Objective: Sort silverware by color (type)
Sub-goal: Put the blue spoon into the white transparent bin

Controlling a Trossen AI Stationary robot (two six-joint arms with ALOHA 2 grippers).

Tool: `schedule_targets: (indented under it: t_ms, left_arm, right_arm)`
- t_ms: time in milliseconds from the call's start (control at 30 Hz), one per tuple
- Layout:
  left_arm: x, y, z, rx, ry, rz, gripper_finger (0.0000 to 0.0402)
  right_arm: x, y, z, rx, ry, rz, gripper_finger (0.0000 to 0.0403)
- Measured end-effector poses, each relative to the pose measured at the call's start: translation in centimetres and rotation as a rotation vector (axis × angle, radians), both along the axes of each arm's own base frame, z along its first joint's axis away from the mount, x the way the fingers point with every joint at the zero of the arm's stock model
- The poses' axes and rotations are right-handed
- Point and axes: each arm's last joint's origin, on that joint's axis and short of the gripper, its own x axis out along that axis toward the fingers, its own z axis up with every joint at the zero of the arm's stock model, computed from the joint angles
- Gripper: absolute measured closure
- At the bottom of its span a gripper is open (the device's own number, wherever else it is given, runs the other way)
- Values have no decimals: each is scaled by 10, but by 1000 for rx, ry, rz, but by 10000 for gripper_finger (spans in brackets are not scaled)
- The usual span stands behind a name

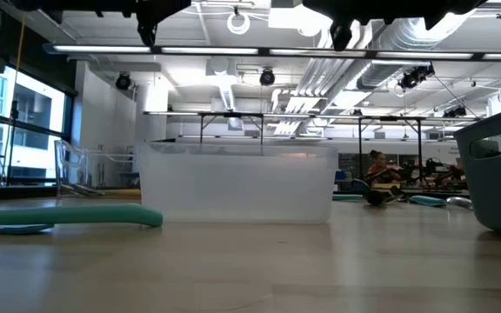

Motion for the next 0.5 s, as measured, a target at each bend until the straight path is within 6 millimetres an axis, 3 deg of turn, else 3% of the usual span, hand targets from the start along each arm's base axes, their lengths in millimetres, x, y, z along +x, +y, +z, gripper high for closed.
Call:
schedule_targets:
  t_ms: [300,500]
  left_arm:
    - [1,1,-2,95,8,19,257]
    - [0,1,-2,68,8,39,257]
  right_arm:
    - [0,0,0,0,0,-1,403]
    - [0,0,0,0,0,-2,403]
